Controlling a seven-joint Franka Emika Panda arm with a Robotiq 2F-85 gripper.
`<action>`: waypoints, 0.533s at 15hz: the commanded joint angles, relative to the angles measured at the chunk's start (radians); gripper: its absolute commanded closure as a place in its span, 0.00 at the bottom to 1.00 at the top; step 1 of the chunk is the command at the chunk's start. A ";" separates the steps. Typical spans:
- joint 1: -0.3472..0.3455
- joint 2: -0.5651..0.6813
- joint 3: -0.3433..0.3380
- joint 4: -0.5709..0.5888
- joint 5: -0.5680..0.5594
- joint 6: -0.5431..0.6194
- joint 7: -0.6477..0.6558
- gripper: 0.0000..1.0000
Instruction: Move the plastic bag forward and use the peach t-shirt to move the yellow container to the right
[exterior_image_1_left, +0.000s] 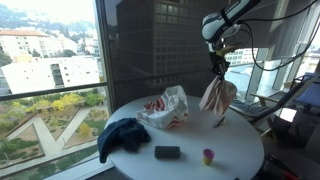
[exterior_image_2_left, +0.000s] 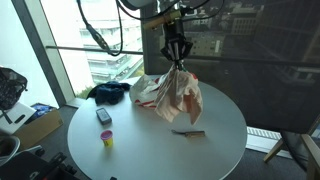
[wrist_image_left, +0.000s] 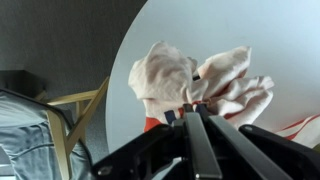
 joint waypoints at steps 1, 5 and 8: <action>-0.004 -0.244 0.027 -0.216 0.053 -0.031 -0.151 0.98; 0.024 -0.453 0.061 -0.440 0.076 -0.011 -0.275 0.98; 0.068 -0.573 0.088 -0.608 0.131 0.000 -0.351 0.98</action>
